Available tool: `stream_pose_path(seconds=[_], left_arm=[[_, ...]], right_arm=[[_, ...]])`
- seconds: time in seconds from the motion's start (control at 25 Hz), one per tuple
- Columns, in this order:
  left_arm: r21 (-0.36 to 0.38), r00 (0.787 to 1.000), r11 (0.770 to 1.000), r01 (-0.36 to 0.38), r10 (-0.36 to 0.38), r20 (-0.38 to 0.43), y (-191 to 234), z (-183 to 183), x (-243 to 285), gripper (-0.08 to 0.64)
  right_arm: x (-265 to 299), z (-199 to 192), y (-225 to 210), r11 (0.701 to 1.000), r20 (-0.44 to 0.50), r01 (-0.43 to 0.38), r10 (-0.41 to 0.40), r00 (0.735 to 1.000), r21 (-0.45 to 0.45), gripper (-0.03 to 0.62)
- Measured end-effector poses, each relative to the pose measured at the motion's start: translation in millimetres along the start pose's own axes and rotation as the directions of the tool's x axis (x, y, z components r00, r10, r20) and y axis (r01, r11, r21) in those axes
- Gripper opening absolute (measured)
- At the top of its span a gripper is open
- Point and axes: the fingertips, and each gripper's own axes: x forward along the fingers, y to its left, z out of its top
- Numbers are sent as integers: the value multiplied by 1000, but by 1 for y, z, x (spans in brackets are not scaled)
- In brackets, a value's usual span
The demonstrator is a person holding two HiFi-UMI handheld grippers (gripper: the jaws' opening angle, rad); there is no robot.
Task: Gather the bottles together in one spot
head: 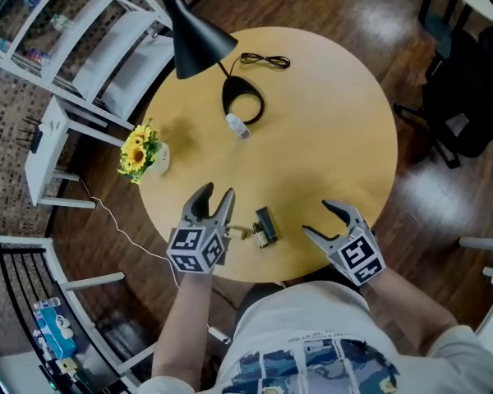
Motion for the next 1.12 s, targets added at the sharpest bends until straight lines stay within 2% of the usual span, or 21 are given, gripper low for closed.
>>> stream_pose_path(seconds=[0.12, 0.28, 0.68, 0.92, 1.12], left_arm=[[-40, 999, 999, 20, -19, 34, -12, -7, -55, 213], [-104, 997, 994, 38, -30, 77, -21, -34, -124, 215], [-132, 997, 989, 61, -54, 57, -47, -137, -285, 213], [-182, 997, 981, 59, -50, 58, -54, -180, -339, 213], [-201, 998, 977, 66, -62, 24, -61, -204, -357, 213]], right_arm=[[-8, 7, 25, 1000, 3, 6, -6, 1000, -10, 313], [-30, 4, 60, 998, 10, 58, -57, 998, -18, 313], [-109, -26, 176, 983, -3, 184, -184, 983, 16, 313], [-151, -45, 231, 974, 3, 224, -224, 974, 31, 313], [-157, -57, 258, 973, -8, 232, -232, 973, 19, 314]])
